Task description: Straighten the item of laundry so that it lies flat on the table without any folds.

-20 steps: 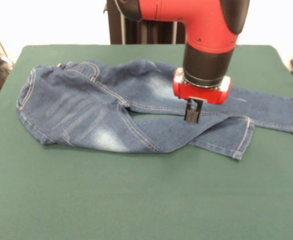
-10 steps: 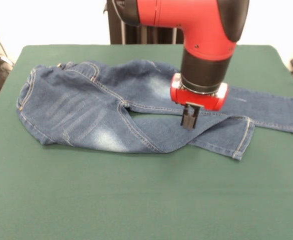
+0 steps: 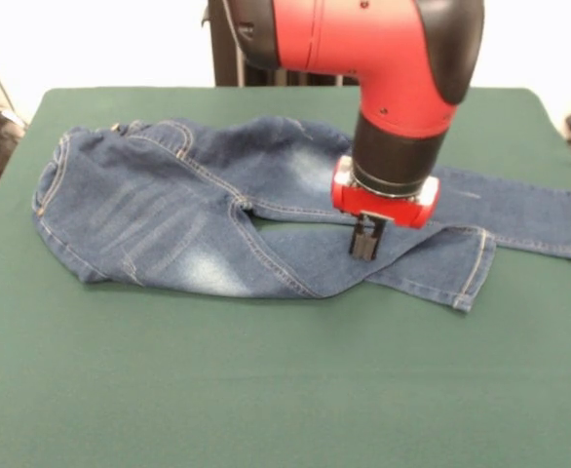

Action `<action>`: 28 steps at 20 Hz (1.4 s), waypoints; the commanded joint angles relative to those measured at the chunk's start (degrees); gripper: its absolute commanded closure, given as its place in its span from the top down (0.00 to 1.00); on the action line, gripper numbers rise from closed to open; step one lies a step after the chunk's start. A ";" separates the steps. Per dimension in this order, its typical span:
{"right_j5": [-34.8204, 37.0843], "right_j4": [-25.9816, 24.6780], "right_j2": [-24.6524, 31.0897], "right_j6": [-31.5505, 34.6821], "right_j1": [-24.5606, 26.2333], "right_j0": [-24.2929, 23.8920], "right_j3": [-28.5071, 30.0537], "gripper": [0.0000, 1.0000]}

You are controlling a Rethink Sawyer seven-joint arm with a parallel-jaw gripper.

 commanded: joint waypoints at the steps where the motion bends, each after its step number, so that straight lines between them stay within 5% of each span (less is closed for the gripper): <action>1: 0.93 4.67 0.40 14.79 0.30 3.43 -0.60 0.00; 28: 8.37 9.30 -2.22 12.79 0.05 5.19 -6.25 0.00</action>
